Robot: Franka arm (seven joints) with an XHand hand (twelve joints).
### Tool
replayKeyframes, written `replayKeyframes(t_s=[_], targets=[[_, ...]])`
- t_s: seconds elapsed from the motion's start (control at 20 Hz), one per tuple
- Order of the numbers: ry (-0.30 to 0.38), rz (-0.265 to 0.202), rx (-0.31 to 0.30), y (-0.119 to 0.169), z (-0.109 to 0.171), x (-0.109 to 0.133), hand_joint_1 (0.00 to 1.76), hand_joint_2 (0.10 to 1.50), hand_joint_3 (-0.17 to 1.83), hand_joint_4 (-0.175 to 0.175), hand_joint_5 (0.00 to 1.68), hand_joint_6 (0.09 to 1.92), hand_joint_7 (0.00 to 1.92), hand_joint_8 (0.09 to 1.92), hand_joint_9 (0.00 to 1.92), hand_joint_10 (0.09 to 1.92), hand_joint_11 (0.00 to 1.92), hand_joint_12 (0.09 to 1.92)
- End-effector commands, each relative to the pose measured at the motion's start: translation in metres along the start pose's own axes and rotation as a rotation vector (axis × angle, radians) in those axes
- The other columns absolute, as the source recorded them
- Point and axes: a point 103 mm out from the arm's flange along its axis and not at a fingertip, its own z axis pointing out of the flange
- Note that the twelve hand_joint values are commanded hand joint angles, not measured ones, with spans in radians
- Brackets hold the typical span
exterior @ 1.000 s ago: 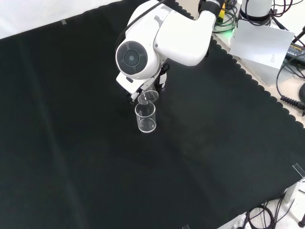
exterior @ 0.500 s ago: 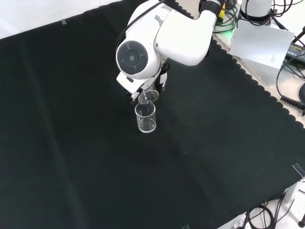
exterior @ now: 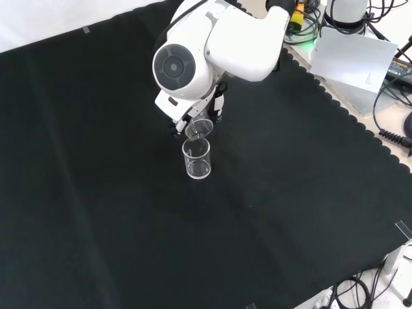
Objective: Pour the water from the handheld beaker into the one on the table.
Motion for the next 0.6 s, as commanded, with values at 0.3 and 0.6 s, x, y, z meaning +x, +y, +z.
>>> replayKeyframes(t_s=[0.3, 0.6], targets=[[0.09, -0.023, -0.077, -0.0037, 0.0008, -0.0023, 1.31, 1.06, -0.17, -0.175, 1.29, 0.5, 1.34, 0.47, 1.46, 0.54, 1.32, 0.68], [0.177, -0.04, -0.14, -0.0058, 0.0043, -0.0063, 1.31, 1.06, -0.17, -0.175, 1.29, 0.5, 1.34, 0.47, 1.45, 0.54, 1.32, 0.68]])
